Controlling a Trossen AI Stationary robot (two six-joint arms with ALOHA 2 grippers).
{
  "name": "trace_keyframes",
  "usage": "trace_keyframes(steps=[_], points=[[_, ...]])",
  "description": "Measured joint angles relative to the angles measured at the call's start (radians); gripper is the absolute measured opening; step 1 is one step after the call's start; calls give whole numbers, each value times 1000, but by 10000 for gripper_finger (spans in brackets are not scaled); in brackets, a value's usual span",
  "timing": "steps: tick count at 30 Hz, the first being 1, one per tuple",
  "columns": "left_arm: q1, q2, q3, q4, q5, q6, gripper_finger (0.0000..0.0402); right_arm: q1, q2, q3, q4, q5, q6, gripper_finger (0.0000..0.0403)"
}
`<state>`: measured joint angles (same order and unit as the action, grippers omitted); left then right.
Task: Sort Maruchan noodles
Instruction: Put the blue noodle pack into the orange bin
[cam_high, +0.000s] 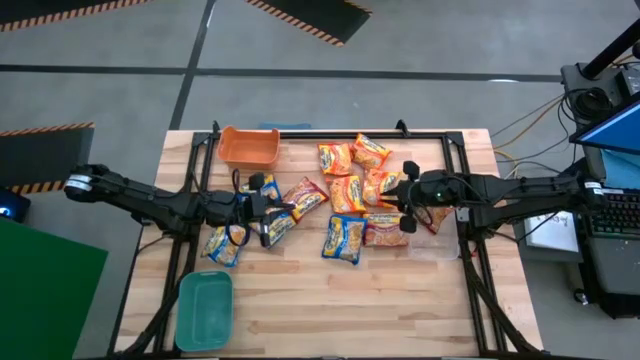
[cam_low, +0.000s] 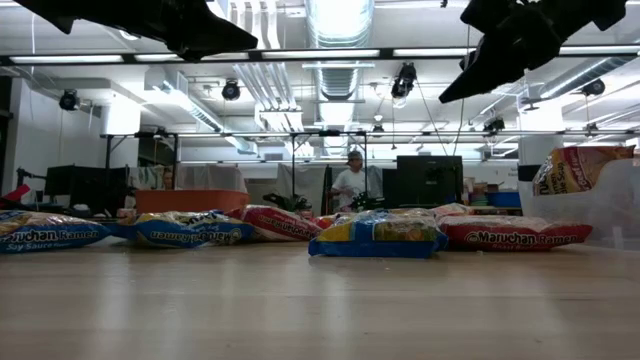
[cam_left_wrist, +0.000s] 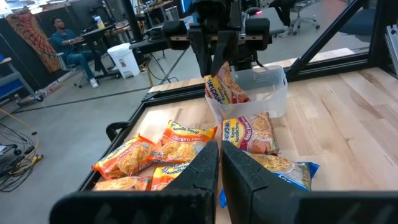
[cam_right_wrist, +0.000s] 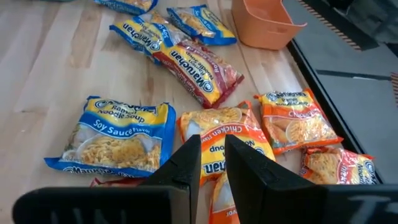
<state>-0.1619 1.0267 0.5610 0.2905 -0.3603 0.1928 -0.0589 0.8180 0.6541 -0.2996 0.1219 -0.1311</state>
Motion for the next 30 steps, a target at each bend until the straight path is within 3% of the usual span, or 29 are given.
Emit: trace_keyframes(steps=[20, 30], points=[[0, 0, 0, 1, 0, -2, 0, 0, -18, -6, 9, 0, -6, 61], [0, 0, 0, 13, 0, -54, 0, 0, -20, -104, 274, -38, -115, 61]])
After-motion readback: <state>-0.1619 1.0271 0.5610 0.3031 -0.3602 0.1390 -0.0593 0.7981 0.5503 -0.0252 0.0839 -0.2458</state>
